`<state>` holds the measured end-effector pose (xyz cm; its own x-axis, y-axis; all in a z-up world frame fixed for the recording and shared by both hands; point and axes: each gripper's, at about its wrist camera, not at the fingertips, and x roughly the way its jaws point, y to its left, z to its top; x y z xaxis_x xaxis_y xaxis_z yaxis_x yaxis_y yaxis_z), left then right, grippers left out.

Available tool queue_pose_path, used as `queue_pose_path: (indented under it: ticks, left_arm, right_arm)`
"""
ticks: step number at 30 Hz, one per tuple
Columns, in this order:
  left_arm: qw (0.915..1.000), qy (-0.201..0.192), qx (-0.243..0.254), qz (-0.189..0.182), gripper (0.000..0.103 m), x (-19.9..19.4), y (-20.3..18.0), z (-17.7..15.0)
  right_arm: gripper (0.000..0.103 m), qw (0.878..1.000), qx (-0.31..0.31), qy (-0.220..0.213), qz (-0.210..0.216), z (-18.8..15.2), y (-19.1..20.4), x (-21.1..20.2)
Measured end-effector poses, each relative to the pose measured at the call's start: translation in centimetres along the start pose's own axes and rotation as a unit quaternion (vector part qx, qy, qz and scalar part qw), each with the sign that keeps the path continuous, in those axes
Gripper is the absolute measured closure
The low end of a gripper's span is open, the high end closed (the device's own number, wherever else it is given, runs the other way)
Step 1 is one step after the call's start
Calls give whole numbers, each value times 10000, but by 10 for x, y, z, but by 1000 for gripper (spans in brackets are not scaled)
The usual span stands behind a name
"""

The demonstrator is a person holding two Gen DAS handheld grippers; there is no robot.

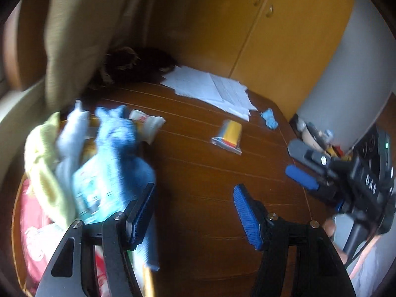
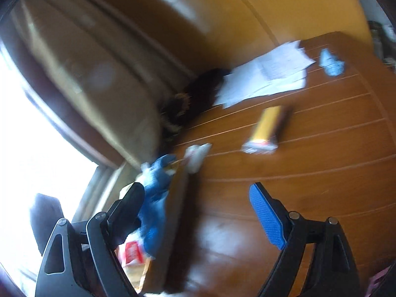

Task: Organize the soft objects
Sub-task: 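Move both grippers back while the right grasps the yellow bar in clear bag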

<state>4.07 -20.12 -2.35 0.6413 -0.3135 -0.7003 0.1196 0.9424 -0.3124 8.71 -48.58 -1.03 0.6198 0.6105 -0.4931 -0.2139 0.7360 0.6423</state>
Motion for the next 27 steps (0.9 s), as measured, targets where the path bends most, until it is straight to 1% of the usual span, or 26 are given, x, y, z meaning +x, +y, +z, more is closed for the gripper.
queue_pose_path:
  ticks: [1,4,6,7,9,13,16,19,24,26,27]
  left_arm:
    - [9999,101,80,-28,36,11,-2,3]
    - [9993,328,52,186,36,32,2,8]
    - [9981,465,-57,402,36,40,11,6]
    - [9978,503,-134,400,36,43,16,5]
    - [9985,457,-180,251,36,42,20,2]
    - [9986,311,88,413,36,41,14,-5]
    - [9978,291,286,531,36,40,13,-9]
    - [9978,301,327,499,36,38,17,-10]
    - [9978,308,313,489,37,37,21,-10]
    - [9979,293,295,502,38,37,24,-10]
    - [9979,290,286,508,38,36,24,-10]
  right_arm:
    - [16,9999,61,14,-137,6,-4,3]
    - [16,9980,321,104,-535,26,-20,17]
    - [16,9958,480,214,-747,39,-30,31]
    - [16,9945,555,242,-851,45,-35,37]
    - [16,9927,578,346,-1004,56,-40,51]
    - [16,9876,629,499,-1346,74,-48,82]
    - [16,9822,638,615,-1657,84,-54,106]
    - [16,9761,589,749,-1953,87,-59,126]
    - [16,9705,430,814,-2226,86,-57,142]
    - [17,9692,433,855,-2270,84,-58,148]
    - [20,9679,390,872,-2324,82,-58,150]
